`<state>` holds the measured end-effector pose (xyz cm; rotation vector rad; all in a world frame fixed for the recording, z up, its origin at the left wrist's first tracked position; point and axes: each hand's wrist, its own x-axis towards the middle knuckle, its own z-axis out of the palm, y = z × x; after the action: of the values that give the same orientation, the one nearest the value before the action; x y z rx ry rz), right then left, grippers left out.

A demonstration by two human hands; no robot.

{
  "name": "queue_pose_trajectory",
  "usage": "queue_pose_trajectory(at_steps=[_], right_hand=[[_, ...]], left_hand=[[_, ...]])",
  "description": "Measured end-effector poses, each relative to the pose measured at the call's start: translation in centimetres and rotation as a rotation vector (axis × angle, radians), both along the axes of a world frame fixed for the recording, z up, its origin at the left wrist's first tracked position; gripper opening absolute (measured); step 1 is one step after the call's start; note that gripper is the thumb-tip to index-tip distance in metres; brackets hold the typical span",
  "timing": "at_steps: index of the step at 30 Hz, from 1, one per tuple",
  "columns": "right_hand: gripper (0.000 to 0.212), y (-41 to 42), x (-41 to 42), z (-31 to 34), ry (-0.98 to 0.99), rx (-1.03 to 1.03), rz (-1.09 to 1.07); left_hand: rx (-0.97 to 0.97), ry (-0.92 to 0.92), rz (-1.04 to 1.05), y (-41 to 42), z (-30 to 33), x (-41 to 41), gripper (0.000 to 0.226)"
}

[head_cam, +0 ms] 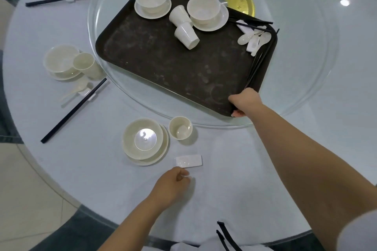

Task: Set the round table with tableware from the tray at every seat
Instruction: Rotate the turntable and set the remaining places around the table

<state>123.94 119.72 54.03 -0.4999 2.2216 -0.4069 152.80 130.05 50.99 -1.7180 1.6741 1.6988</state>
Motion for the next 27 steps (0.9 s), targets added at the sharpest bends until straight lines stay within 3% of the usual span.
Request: queue_pose_trajectory(at_steps=[6, 10, 21, 27], right_hand=[[0.009, 2.5, 1.1, 1.0, -0.347, -0.126, -0.193], [0.011, 5.7, 3.1, 2.3, -0.470, -0.143, -0.214], [0.012, 15.2, 11.4, 3.8, -0.693, -0.196, 0.223], [0.012, 17.6, 14.6, 3.7, -0.562, -0.227, 0.478]], left_hand=[[0.012, 0.042, 0.022, 0.6, 0.6, 0.6, 0.015], [0.015, 0.065, 0.034, 0.8, 1.3, 0.5, 0.015], [0.042, 0.387, 0.321, -0.3, 5.5, -2.4, 0.020], [-0.026, 0.469, 0.430, -0.4, 6.5, -3.4, 0.018]])
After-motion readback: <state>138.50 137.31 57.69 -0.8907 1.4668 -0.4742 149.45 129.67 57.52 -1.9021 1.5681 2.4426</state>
